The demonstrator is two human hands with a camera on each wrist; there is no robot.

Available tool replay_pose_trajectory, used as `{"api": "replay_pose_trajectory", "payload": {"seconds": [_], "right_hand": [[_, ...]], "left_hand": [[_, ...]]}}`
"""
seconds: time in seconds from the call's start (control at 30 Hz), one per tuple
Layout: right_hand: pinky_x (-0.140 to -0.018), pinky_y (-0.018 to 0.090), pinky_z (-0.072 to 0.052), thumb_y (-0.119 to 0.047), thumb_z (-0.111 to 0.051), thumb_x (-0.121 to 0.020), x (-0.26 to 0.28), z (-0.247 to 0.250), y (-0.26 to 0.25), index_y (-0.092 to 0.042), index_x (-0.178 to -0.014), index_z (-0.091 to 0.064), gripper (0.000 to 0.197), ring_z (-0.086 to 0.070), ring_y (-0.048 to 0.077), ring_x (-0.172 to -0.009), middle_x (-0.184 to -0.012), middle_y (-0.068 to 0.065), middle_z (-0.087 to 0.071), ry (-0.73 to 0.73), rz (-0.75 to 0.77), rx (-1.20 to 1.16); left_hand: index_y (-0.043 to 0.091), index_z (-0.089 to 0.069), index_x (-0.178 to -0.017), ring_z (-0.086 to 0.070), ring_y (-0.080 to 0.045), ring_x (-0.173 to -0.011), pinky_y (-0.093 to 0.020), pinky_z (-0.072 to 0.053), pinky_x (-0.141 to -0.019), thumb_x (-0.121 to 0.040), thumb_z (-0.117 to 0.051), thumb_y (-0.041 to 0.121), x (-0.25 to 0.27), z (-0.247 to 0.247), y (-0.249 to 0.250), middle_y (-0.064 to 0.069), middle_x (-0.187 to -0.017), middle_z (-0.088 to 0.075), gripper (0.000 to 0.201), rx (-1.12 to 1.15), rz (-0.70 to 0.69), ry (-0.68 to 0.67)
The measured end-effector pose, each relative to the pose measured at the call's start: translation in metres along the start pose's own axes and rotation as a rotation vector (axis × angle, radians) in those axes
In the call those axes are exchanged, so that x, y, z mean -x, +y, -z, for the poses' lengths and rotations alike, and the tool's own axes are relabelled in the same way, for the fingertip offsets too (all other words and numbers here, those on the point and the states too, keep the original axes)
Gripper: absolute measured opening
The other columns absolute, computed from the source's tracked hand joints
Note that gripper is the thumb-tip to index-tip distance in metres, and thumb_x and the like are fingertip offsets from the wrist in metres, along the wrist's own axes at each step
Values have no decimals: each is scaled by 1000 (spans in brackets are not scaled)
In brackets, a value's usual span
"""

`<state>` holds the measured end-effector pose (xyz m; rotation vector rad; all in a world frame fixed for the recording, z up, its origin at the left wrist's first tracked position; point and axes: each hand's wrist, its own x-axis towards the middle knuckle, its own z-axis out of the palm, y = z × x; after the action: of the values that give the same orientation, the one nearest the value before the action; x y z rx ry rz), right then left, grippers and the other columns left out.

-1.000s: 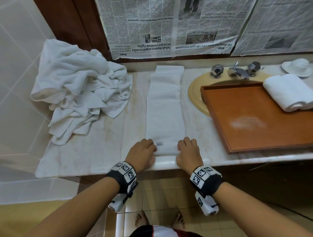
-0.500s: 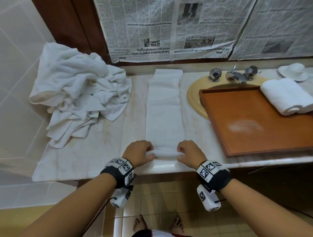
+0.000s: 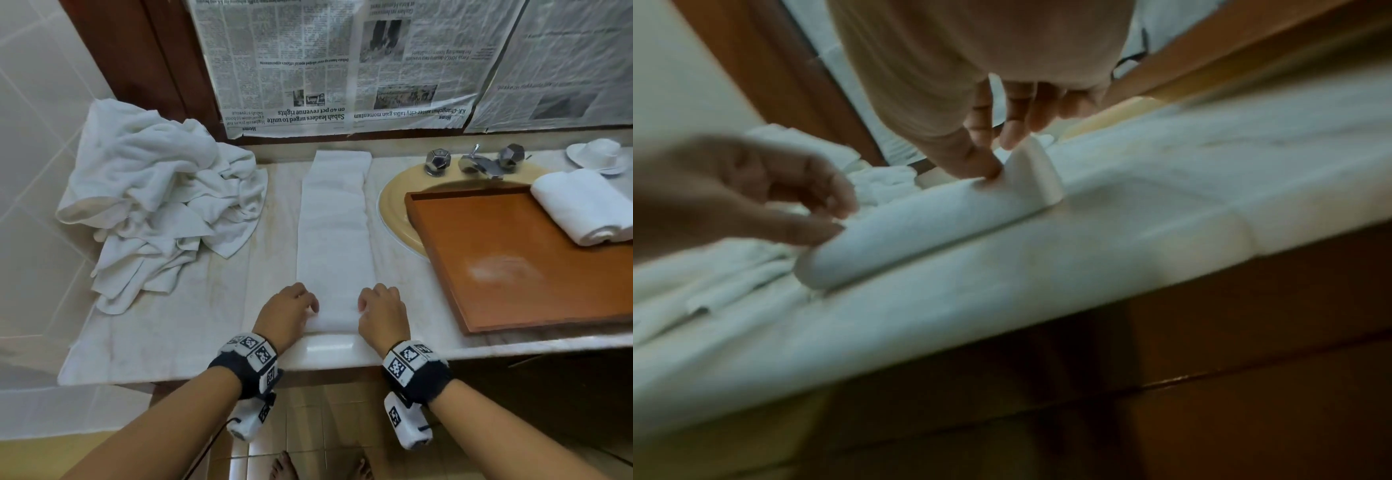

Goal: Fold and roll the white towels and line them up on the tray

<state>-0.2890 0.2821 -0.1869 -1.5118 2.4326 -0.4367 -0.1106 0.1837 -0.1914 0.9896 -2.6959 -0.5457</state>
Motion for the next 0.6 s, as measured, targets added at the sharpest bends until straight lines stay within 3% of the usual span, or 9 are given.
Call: {"api": "replay_pose_trajectory", "payload": {"seconds": [0.1, 0.2, 0.27, 0.37, 0.5, 0.57, 0.6], "right_hand": [[-75, 27, -32, -4, -50, -84, 4, -4, -2, -21, -90, -57, 19, -44, 19, -97, -100, -3, -52, -19, 114, 85], [-75, 33, -36, -12, -56, -82, 7, -6, 0, -16, -93, -60, 13, -48, 23, -94, -99, 0, -56, -13, 150, 145], [-70, 36, -37, -18, -61, -73, 9, -7, 2, -16, -89, -60, 16, -50, 24, -87, -92, 1, -56, -11, 169, 182], [-66, 35, -37, -25, -66, -60, 10, -8, 4, -19, -88, -57, 30, -48, 22, -80, -88, -2, -54, -38, 223, 267], [-58, 36, -39, -19, -79, -40, 9, -7, 6, -17, -81, -58, 46, -51, 23, -71, -79, 1, -55, -38, 305, 392], [-57, 36, -41, -15, -82, -38, 8, -4, 6, -16, -80, -59, 48, -53, 23, -70, -78, 1, -55, -55, 314, 399], [-61, 36, -42, -14, -81, -44, 7, -1, 5, -15, -84, -60, 45, -54, 24, -74, -81, 2, -57, -70, 312, 382]], "left_hand": [[17, -68, -79, -58, -23, -67, -27, -40, -55, -54, -76, -9, 6, -9, 5, 0, -84, -62, 37, -95, -164, 11], [17, -70, -80, -59, -20, -65, -25, -42, -54, -58, -83, 9, 8, -9, 5, 2, -84, -63, 27, -107, -225, 25], [17, -70, -83, -60, -19, -66, -26, -44, -56, -58, -86, 22, 8, -10, 0, 2, -86, -63, 30, -103, -261, 12], [17, -67, -87, -59, -20, -68, -29, -46, -56, -55, -87, 26, 5, -11, -6, 1, -87, -62, 39, -139, -285, -32], [16, -67, -84, -60, -21, -65, -29, -45, -56, -52, -86, 23, -2, -9, -4, 1, -80, -63, 37, -206, -284, -45], [15, -68, -83, -61, -22, -65, -29, -45, -57, -53, -83, 21, -3, -8, -2, 0, -77, -65, 34, -199, -242, -50], [14, -69, -86, -62, -23, -69, -28, -43, -60, -58, -80, 21, -4, -6, 0, -1, -80, -66, 31, -180, -208, -47]]}}
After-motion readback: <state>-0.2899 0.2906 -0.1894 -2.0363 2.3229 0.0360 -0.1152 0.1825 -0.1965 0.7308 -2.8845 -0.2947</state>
